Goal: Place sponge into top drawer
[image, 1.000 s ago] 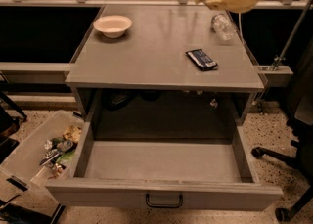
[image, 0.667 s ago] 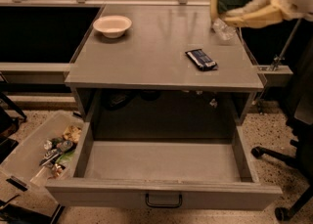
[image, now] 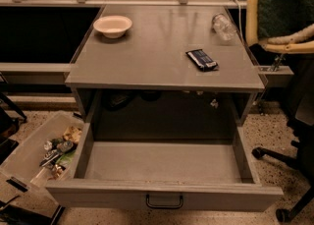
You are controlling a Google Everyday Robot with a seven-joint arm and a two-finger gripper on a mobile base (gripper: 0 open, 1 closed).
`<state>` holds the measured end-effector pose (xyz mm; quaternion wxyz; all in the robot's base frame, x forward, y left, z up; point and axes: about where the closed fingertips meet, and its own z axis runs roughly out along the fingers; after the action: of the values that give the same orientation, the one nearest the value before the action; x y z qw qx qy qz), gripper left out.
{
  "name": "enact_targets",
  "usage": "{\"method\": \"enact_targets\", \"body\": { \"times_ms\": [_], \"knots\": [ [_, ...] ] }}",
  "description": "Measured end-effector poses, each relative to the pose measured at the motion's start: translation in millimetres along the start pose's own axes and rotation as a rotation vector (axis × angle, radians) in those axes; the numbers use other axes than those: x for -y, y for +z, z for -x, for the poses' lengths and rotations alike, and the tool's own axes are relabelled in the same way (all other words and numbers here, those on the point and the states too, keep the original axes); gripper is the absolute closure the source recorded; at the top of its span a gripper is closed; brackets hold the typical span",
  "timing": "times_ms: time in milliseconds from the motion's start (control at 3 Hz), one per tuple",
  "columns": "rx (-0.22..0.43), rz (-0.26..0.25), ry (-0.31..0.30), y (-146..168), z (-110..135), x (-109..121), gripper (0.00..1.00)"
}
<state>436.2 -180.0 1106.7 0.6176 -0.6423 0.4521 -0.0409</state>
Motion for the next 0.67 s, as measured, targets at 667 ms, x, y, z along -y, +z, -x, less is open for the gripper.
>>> {"method": "enact_targets", "body": {
  "times_ms": [667],
  "knots": [
    [0.011,0.018,0.014,9.0,-8.7,-1.7,1.00]
  ]
}}
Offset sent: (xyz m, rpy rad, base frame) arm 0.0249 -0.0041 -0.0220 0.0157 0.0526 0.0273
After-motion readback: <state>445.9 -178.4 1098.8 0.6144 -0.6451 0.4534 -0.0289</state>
